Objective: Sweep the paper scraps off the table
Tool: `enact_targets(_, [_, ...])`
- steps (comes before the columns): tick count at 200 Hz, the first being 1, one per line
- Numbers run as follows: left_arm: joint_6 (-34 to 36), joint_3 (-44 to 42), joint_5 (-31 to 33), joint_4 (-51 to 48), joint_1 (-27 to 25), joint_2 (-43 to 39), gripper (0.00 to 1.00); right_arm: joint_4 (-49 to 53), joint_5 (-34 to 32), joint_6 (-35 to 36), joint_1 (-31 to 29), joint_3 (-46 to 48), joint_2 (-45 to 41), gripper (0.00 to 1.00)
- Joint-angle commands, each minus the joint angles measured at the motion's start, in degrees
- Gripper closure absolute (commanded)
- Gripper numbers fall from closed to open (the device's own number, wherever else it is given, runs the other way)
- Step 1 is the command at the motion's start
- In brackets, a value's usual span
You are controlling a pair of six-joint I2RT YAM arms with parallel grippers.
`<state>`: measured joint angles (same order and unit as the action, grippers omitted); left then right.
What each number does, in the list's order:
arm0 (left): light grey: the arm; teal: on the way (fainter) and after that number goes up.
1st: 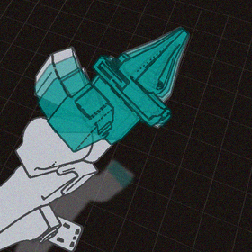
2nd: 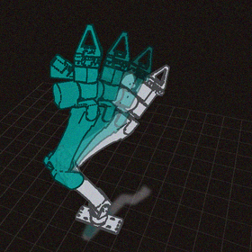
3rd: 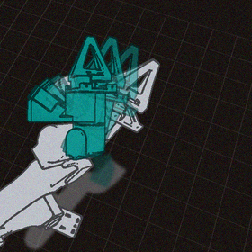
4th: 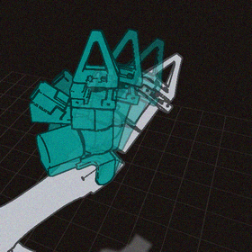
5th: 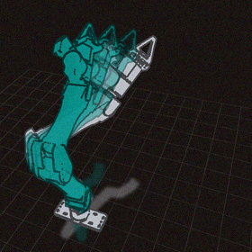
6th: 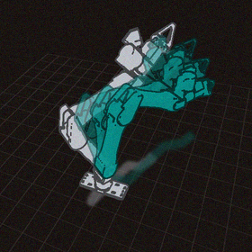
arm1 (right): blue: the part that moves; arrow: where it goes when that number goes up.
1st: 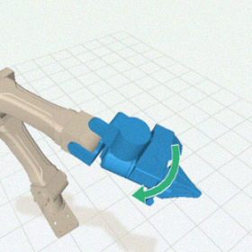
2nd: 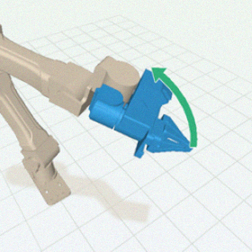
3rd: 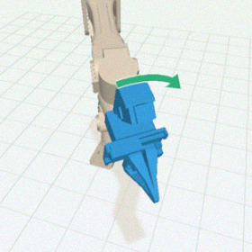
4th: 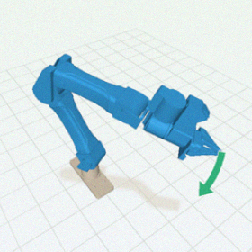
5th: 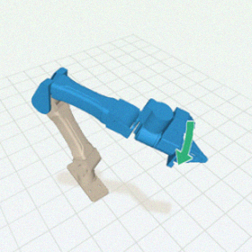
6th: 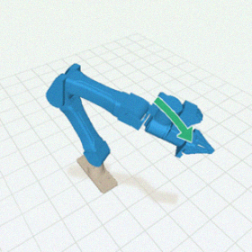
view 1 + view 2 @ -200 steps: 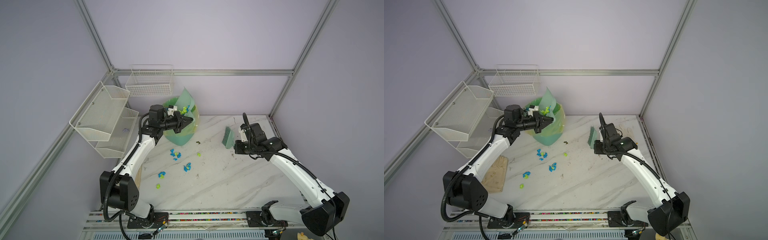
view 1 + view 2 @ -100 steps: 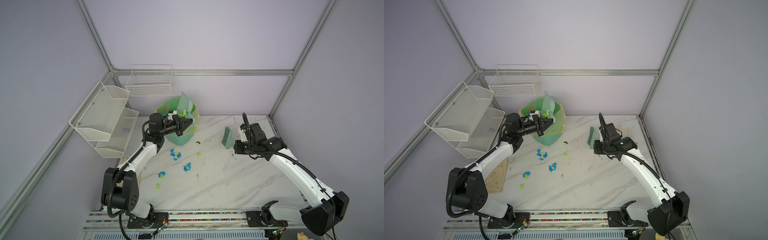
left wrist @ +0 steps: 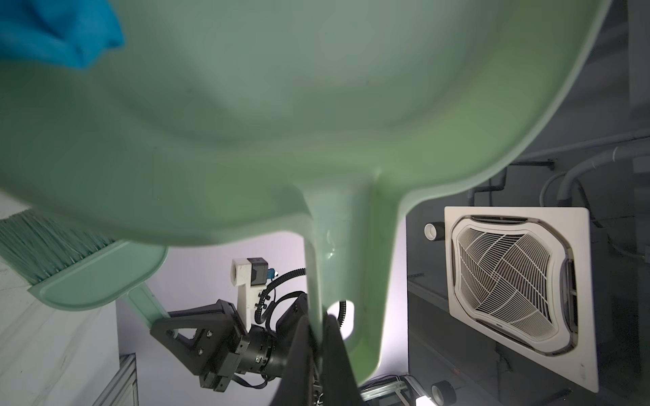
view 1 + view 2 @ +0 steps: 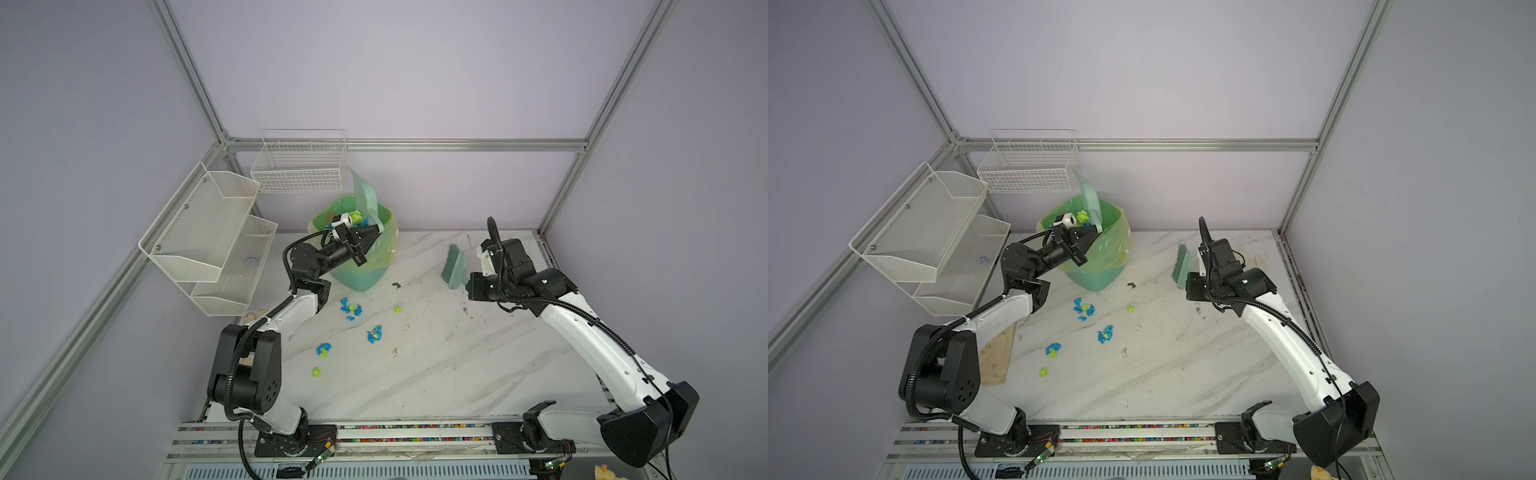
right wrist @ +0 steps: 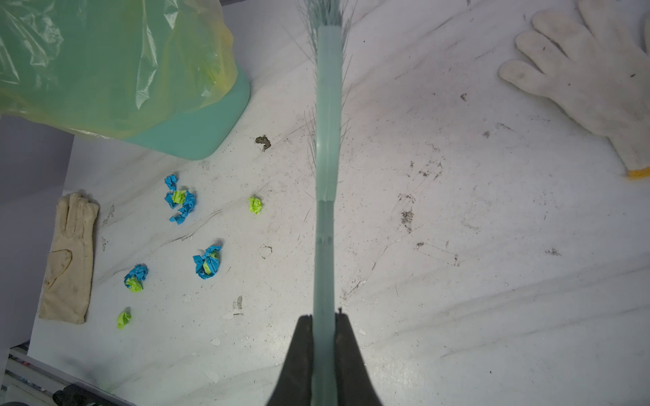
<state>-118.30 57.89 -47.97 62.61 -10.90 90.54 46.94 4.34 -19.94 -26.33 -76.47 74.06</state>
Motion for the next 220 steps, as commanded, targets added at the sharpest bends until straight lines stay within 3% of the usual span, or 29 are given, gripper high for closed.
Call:
enact_targets(1, [-12.77,-3.42,3.31,14.33,0.35,0.30,1.00,-0.10,-0.03,-0.91,0.26,-2.11,0.49,1.00])
enact_targets(44, [-19.58,-6.36,7.46,23.34,-0.18,1.65,1.00,0.26,-0.27,-1.33,0.29,-2.98,1.13,1.00])
enact_targets(126, [-21.03,-5.12,6.49,23.35,-1.32,2.75,1.00,0.37,-0.65,-1.22,0.24,-4.29,2.11,1.00])
enact_targets(158, [-21.84,0.80,3.27,23.26,-0.47,3.76,1.00,0.88,-0.33,-1.03,0.24,-5.09,2.51,1.00])
enact_targets(190, [-20.67,-5.00,4.11,23.35,-1.21,4.12,1.00,0.78,-0.34,-0.88,0.28,-4.67,2.91,1.00])
enact_targets(220, [-19.65,-1.96,2.52,23.20,-1.32,3.39,1.00,0.53,-0.30,-0.51,0.23,-4.65,3.08,1.00])
